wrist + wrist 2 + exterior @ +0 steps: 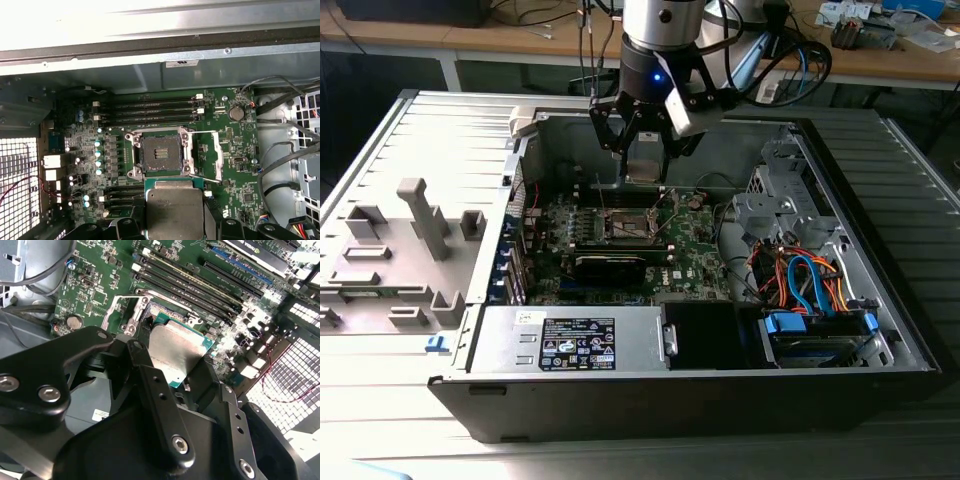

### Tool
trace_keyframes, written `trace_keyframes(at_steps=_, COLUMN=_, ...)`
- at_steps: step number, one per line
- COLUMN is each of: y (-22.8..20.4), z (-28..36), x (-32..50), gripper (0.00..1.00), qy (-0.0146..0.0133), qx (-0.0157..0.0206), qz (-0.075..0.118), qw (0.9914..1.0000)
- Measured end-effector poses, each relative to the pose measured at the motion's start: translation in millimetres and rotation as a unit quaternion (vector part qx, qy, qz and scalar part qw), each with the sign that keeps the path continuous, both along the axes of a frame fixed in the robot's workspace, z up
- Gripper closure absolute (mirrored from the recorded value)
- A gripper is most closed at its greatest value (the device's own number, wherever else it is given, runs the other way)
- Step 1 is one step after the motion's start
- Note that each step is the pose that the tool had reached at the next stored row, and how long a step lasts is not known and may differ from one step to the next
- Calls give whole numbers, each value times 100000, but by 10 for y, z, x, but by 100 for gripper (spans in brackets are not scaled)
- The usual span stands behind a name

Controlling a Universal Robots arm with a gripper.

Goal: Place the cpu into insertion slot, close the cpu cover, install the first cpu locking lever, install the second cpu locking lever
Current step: 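Place the cpu into insertion slot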

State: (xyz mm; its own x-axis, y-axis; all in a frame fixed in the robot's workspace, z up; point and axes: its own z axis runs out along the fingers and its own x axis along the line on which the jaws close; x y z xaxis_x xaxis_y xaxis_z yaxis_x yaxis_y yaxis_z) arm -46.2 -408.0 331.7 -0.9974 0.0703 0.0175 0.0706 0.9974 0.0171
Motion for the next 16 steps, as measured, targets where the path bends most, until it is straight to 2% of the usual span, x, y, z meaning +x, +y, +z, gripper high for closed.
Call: trace_keyframes(at_steps=16, y=0, z=-6, x=0, gripper=45, qy=0, qx=0, qz=-827, qw=99997)
